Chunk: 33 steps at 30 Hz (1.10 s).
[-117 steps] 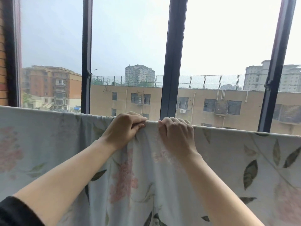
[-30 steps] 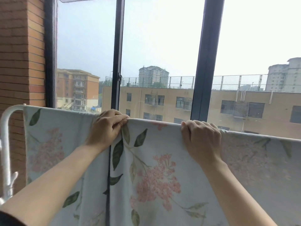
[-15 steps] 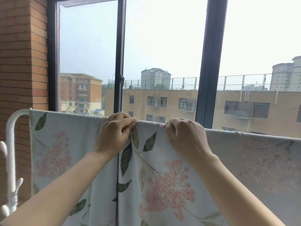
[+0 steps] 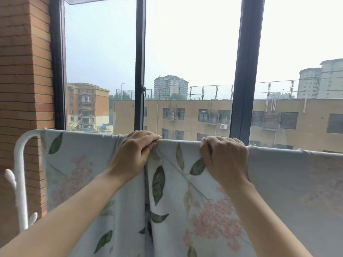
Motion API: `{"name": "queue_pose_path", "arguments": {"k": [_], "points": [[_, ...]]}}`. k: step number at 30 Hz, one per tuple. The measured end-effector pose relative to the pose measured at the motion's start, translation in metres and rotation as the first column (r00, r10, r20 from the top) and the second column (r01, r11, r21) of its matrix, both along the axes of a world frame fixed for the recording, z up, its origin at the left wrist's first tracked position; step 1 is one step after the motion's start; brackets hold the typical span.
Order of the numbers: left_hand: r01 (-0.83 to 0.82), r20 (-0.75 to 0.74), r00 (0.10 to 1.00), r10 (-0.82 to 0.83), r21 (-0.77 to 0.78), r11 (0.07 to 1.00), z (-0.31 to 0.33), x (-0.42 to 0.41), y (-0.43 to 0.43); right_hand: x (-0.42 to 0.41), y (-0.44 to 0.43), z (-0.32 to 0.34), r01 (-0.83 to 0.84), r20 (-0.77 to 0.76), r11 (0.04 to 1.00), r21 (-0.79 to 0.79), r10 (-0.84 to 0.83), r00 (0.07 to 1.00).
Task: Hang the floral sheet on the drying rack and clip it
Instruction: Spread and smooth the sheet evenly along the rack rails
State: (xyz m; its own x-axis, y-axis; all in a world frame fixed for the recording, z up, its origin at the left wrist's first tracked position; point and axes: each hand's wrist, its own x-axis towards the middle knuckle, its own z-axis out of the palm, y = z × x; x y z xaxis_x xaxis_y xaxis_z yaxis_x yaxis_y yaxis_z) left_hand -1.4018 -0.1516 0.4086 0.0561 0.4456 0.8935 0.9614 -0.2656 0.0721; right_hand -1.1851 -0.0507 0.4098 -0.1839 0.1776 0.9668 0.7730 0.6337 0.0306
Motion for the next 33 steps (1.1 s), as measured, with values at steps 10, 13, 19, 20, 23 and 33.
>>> {"name": "queue_pose_path", "arguments": {"k": [10, 13, 19, 20, 23, 33], "points": [[-0.024, -0.031, 0.999, 0.024, 0.007, 1.0, -0.005, -0.018, -0.002, -0.004, -0.003, -0.001, 0.023, -0.004, 1.0, 0.006, -0.023, 1.0], [-0.076, -0.032, 0.997, 0.076, 0.006, 0.997, -0.007, -0.028, -0.003, -0.006, -0.004, 0.001, 0.027, 0.012, 0.999, -0.03, -0.026, 1.0], [-0.069, -0.017, 0.997, 0.069, -0.01, 0.998, -0.005, -0.028, -0.005, -0.032, -0.029, 0.013, -0.117, 0.058, 0.975, -0.187, 0.13, 0.99], [-0.051, -0.009, 0.999, 0.05, -0.018, 0.999, -0.004, -0.027, -0.006, -0.043, -0.035, 0.014, -0.155, 0.093, 0.965, -0.212, 0.177, 0.98], [0.025, 0.095, 0.995, -0.023, -0.018, 1.0, -0.004, -0.025, -0.016, -0.072, -0.041, 0.01, -0.136, 0.137, 0.966, -0.22, 0.169, 0.976], [-0.109, 0.133, 0.985, 0.107, 0.007, 0.994, 0.003, -0.048, -0.02, -0.079, -0.027, -0.005, -0.095, 0.045, 0.99, -0.109, 0.1, 0.994]]}}
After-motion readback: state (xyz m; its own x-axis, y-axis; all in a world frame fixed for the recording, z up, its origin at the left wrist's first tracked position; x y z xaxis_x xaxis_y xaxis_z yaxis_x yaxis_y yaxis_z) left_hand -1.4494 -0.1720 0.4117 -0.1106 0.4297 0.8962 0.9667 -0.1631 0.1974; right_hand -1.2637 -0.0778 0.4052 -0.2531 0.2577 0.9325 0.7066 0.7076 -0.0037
